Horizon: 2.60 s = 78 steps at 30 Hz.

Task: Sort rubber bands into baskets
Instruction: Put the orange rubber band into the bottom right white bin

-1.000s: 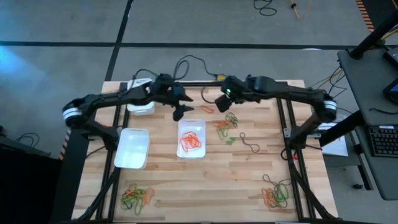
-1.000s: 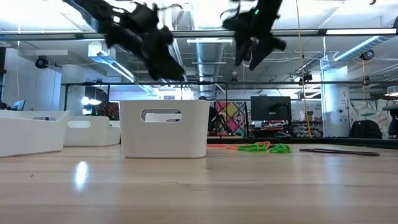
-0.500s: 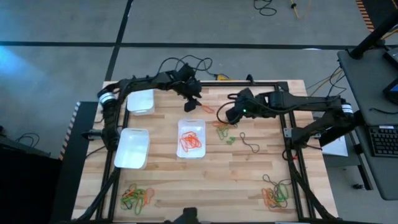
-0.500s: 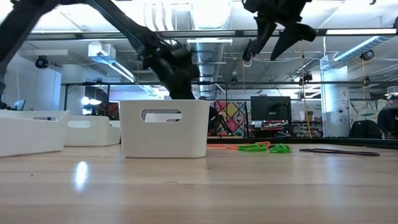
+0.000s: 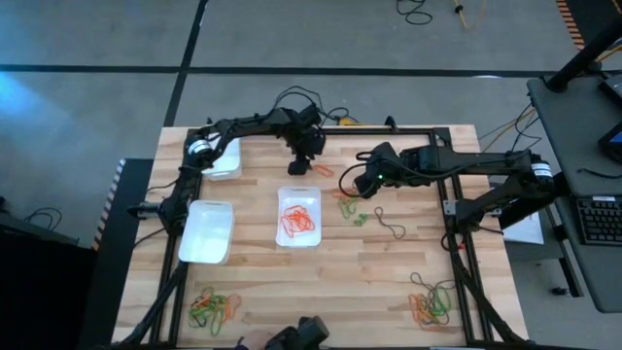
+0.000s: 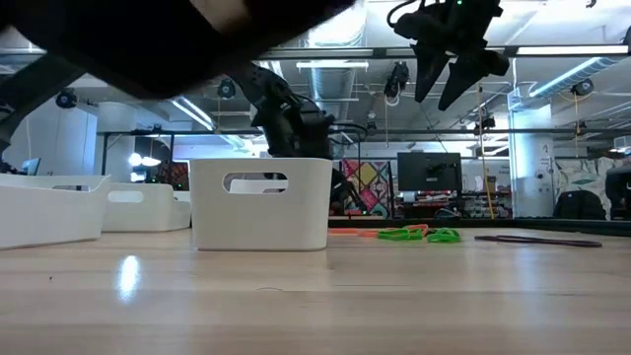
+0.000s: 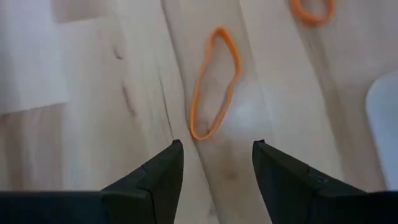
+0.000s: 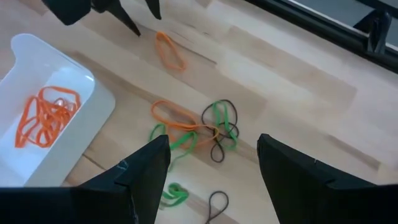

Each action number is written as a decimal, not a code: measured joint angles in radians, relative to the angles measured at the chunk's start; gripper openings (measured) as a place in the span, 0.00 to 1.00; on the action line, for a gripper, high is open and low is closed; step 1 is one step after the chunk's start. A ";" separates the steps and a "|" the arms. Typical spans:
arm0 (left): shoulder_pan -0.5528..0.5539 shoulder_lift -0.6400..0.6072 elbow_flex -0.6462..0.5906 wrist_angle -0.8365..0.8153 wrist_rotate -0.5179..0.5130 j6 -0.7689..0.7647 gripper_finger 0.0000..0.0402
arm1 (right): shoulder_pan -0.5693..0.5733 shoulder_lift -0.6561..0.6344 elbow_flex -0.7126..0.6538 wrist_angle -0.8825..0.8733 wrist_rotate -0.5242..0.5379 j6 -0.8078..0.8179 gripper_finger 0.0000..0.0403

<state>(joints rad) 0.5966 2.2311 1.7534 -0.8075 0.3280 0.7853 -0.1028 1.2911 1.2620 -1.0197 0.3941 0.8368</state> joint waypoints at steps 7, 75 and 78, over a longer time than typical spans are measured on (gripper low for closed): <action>-0.004 0.025 0.032 0.018 -0.006 0.133 0.43 | 0.000 -0.001 -0.009 0.000 0.000 -0.002 0.58; -0.210 -0.023 -0.016 0.228 -0.318 -0.318 0.19 | -0.002 -0.001 -0.012 0.007 -0.051 0.085 0.58; -0.218 -0.023 0.032 0.182 -0.318 -0.349 0.19 | -0.002 -0.001 -0.012 0.007 -0.051 0.081 0.58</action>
<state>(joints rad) 0.3784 2.2086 1.7859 -0.6255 0.0097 0.4360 -0.1051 1.2903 1.2495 -1.0123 0.3435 0.9175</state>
